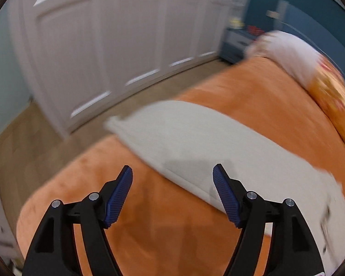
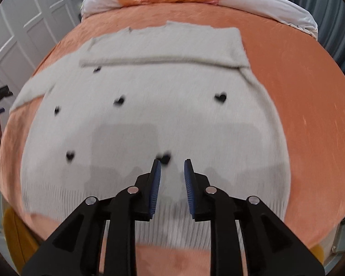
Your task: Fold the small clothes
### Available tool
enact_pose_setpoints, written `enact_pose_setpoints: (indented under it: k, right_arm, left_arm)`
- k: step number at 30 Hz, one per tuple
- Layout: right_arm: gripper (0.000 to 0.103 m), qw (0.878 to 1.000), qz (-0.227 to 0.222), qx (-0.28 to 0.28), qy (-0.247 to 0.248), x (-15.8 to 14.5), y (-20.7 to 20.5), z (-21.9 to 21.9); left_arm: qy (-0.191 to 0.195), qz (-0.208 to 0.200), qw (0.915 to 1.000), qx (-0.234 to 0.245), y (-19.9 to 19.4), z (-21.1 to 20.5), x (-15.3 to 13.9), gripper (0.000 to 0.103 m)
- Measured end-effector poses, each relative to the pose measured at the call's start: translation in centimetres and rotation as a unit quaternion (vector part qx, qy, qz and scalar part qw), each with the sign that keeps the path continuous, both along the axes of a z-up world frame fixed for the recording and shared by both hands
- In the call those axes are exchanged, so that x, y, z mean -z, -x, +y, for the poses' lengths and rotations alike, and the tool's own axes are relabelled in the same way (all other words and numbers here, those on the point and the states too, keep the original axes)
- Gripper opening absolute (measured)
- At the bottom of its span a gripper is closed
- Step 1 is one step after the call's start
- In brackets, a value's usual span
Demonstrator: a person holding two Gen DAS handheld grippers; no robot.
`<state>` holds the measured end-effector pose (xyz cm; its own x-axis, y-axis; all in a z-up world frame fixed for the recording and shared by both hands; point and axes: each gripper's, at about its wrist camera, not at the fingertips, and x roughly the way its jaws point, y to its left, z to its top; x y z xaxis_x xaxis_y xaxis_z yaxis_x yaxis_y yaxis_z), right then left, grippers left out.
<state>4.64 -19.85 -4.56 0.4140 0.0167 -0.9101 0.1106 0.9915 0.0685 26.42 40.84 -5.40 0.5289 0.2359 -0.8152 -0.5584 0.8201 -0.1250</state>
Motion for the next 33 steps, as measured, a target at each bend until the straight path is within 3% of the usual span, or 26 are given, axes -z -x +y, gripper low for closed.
enact_pose_setpoints:
  k: [4,6,7,9,11,15,18,21,22,25,28,31,33]
  right_arm:
    - [0.02,1.0,0.022,-0.011,0.016,0.2,1.5,1.6]
    - [0.021,0.999,0.029,-0.016,0.025,0.3,1.8,2.2]
    - [0.021,0.999,0.031,-0.02,0.029,0.2,1.9,2.5]
    - [0.025,0.999,0.031,-0.025,0.034,0.0,2.0,2.9]
    - [0.031,0.999,0.026,-0.029,0.036,-0.3,2.0,3.2]
    - [0.032,0.999,0.01,-0.032,0.035,-1.1,1.9,3.4]
    - [0.032,0.999,-0.002,-0.03,0.024,-1.6,1.9,3.0]
    - [0.032,1.0,-0.016,-0.023,0.013,-1.9,1.6,2.2]
    - [0.032,1.0,-0.019,-0.02,0.009,-2.0,1.5,2.0]
    - [0.032,0.999,-0.032,-0.004,-0.004,-2.3,1.5,0.5]
    - [0.032,0.999,-0.041,0.016,-0.015,-2.2,1.6,-1.4]
    - [0.035,0.998,-0.041,0.036,-0.026,-1.4,1.6,-3.9]
    - [0.035,0.998,-0.037,0.046,-0.029,-0.8,1.4,-5.5]
  left_arm:
    - [0.122,0.003,0.9896,-0.076,-0.3,6.9,3.5,0.07]
    - [0.152,-0.009,0.984,-0.092,-0.3,7.9,4.4,0.066]
    - [0.144,-0.016,0.9849,-0.095,-0.3,7.9,4.3,0.063]
    - [0.144,-0.016,0.9868,-0.073,-1.1,7.5,4.0,0.029]
    - [0.142,-0.014,0.989,-0.041,-2.1,6.6,3.0,0.009]
    - [0.128,-0.061,0.9899,-0.005,-3.2,4.4,-1.1,0.005]
    - [0.12,-0.121,0.9839,0.055,-3.8,-0.7,-6.8,0.004]
    - [0.087,-0.165,0.97,0.156,-3.3,-9.4,-12.9,0.004]
    - [0.072,-0.176,0.9607,0.202,-2.8,-13.8,-14.7,0.004]
    - [0.064,-0.186,0.9325,0.303,-1.2,-24.6,-16.7,0.004]
    - [0.074,-0.156,0.9076,0.383,1.0,-35.4,-14.8,0.005]
    - [0.091,-0.092,0.8937,0.43,3.7,-43.9,-9.1,0.009]
    - [0.103,-0.047,0.8919,0.438,5.3,-47.2,-5.3,0.011]
